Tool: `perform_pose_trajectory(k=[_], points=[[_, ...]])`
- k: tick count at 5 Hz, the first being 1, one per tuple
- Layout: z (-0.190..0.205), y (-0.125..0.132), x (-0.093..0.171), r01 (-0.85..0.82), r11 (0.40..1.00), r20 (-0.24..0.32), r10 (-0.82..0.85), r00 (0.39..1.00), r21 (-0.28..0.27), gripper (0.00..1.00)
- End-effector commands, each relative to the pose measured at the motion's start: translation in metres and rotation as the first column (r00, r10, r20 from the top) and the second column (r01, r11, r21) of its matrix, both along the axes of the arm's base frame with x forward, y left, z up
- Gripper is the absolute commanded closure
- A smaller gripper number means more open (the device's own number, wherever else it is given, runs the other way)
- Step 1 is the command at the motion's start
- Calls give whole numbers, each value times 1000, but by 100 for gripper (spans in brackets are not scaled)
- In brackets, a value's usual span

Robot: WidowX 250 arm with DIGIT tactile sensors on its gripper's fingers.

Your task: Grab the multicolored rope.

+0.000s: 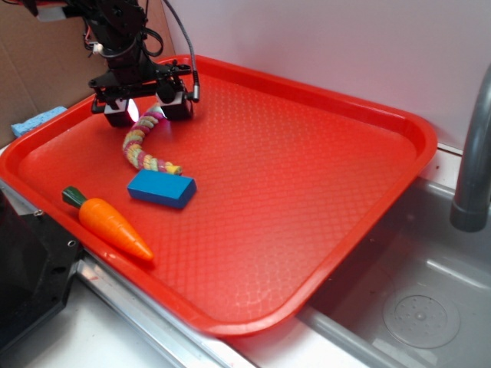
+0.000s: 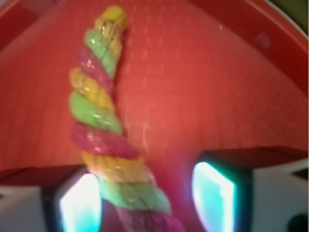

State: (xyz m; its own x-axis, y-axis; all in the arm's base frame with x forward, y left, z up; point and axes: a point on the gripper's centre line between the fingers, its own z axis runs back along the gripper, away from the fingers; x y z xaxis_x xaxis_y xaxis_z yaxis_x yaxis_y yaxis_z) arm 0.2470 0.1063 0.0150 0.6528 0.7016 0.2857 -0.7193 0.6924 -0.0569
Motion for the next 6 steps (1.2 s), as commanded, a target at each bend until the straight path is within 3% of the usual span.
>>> perform_pose_trajectory(k=[1,2,4,6], points=[[6,7,-7,-2,1000,0,2,1000,-16,100],[8,5,-2,8,1000,-88,-6,996,21,100],[73,-38,8,195,979,-176,-182,967,60,100],[149,-94,-5,417,907,-180,-420,889,-57,100]])
